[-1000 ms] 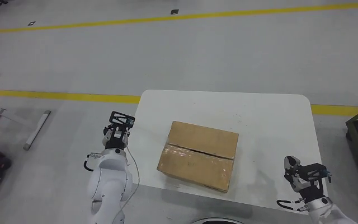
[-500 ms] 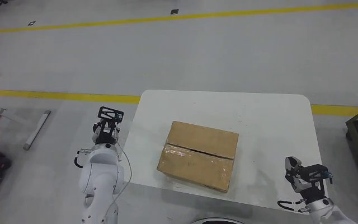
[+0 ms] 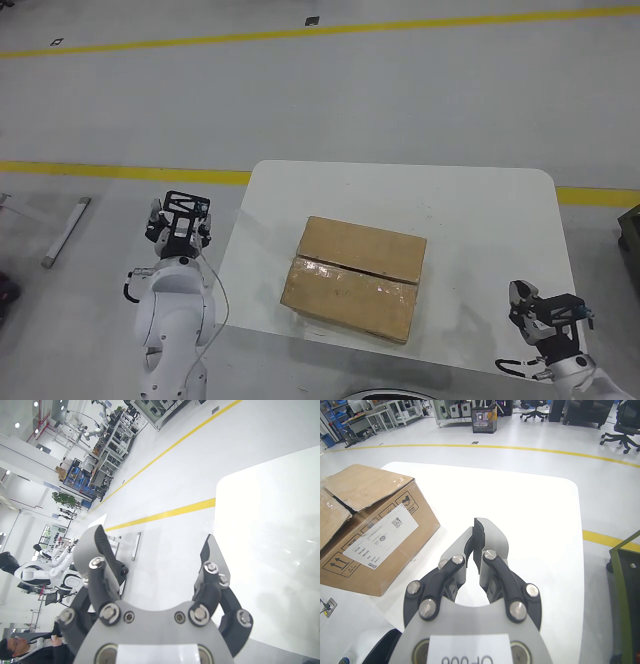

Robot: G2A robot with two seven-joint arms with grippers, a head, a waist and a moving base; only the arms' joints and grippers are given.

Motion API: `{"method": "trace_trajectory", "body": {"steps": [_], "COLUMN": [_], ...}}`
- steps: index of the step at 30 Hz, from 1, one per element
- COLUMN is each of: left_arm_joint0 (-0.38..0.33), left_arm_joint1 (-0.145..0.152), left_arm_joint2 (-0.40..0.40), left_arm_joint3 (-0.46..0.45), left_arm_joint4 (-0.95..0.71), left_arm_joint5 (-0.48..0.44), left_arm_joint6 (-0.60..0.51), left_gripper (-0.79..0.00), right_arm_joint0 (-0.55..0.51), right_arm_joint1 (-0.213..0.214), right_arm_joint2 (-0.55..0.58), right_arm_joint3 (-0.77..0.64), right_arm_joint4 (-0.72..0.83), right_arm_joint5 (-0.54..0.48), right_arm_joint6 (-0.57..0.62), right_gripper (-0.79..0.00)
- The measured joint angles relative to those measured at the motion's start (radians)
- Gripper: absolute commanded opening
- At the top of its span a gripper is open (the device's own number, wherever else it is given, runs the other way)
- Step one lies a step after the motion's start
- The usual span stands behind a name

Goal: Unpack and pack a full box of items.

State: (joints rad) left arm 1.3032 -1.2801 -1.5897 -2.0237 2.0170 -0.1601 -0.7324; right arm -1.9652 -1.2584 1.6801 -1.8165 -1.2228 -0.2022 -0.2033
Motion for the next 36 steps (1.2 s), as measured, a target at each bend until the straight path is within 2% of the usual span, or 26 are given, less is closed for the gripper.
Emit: {"method": "trace_trajectory", "body": {"steps": [4, 9, 10, 11, 12, 15, 17, 23, 27, 36], "left_arm_joint0": [0.019, 0.093, 0.109, 0.131, 0.146, 0.185, 0.199, 0.213, 0.209, 0.165], "left_arm_joint1": [-0.001, -0.003, -0.003, -0.002, -0.002, -0.003, -0.005, -0.009, -0.013, -0.023], "left_arm_joint2": [-0.004, 0.035, 0.052, 0.077, 0.097, 0.165, 0.208, 0.309, 0.315, 0.33], "left_arm_joint3": [-0.014, -0.063, -0.071, -0.077, -0.082, -0.083, -0.056, 0.018, 0.051, 0.17], "left_arm_joint4": [0.004, 0.007, 0.011, 0.022, 0.033, 0.063, 0.08, 0.227, 0.255, 0.219], "left_arm_joint5": [0.004, -0.015, -0.032, -0.062, -0.083, -0.116, -0.12, -0.082, -0.044, -0.055], "left_arm_joint6": [0.008, 0.041, 0.054, 0.073, 0.083, 0.105, 0.118, 0.109, 0.091, 0.084], "left_gripper": [0.0, 0.0, -0.034, -0.102, -0.342, -0.693, -0.785, -0.785, -0.785, -0.785], "right_arm_joint0": [-0.001, -0.001, 0.0, 0.001, 0.002, 0.007, 0.01, 0.015, 0.015, 0.011], "right_arm_joint1": [0.0, 0.0, 0.0, 0.0, -0.001, -0.001, -0.001, -0.001, -0.001, 0.0], "right_arm_joint2": [-0.001, -0.002, -0.003, -0.005, -0.007, -0.013, -0.018, -0.023, -0.021, -0.021], "right_arm_joint3": [-0.003, -0.005, -0.006, -0.006, -0.006, -0.006, -0.006, -0.005, -0.002, -0.001], "right_arm_joint4": [-0.003, -0.008, -0.008, -0.008, -0.008, -0.013, -0.017, -0.021, -0.022, -0.021], "right_arm_joint5": [0.002, 0.003, 0.003, 0.003, 0.003, 0.0, -0.001, -0.003, -0.003, -0.003], "right_arm_joint6": [0.003, 0.007, 0.008, 0.009, 0.01, 0.014, 0.015, 0.015, 0.015, 0.011], "right_gripper": [-0.785, -0.785, -0.785, -0.785, -0.785, -0.785, -0.785, -0.785, -0.785, -0.785]}}
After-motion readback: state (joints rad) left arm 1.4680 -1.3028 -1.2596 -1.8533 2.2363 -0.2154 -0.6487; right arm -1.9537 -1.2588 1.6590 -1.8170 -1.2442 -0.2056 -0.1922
